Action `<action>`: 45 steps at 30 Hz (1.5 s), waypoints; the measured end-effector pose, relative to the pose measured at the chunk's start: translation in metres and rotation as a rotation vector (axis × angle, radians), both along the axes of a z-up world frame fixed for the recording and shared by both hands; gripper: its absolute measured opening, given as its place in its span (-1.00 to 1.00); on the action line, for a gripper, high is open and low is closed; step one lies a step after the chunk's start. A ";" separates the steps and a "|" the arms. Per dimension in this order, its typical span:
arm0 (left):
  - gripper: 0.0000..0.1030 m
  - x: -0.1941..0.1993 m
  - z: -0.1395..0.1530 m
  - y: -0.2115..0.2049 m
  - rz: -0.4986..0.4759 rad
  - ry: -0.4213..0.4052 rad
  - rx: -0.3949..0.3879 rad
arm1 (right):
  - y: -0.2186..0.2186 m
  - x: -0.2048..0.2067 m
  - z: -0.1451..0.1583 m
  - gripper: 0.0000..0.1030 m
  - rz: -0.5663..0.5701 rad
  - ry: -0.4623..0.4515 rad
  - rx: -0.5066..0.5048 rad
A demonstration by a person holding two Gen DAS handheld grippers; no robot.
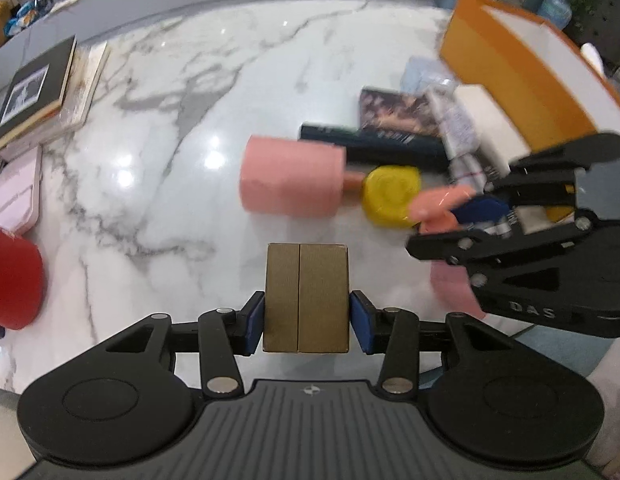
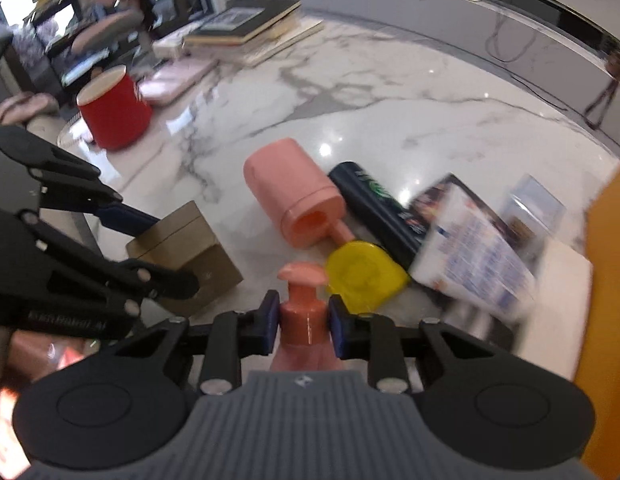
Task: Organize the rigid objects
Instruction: 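Lift the brown box with the left tool while the right tool grasps the pink bottle, then carry both items over the orange shoebox and lower them inside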
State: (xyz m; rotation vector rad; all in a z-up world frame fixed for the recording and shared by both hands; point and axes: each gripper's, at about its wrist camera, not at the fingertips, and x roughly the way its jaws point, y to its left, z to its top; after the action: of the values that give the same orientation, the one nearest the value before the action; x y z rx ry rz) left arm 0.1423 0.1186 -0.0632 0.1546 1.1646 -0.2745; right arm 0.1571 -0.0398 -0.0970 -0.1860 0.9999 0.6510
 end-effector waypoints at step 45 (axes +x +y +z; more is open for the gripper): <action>-0.02 0.050 0.014 -0.308 -0.428 0.019 0.039 | -0.289 -0.021 0.035 -0.51 -0.724 -0.101 0.266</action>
State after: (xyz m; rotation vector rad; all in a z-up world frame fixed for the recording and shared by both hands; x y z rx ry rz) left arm 0.1919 -0.1894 -0.0497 0.4380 1.1487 -0.6313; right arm 0.1359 -0.3288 -0.0623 0.3651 0.7965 0.1015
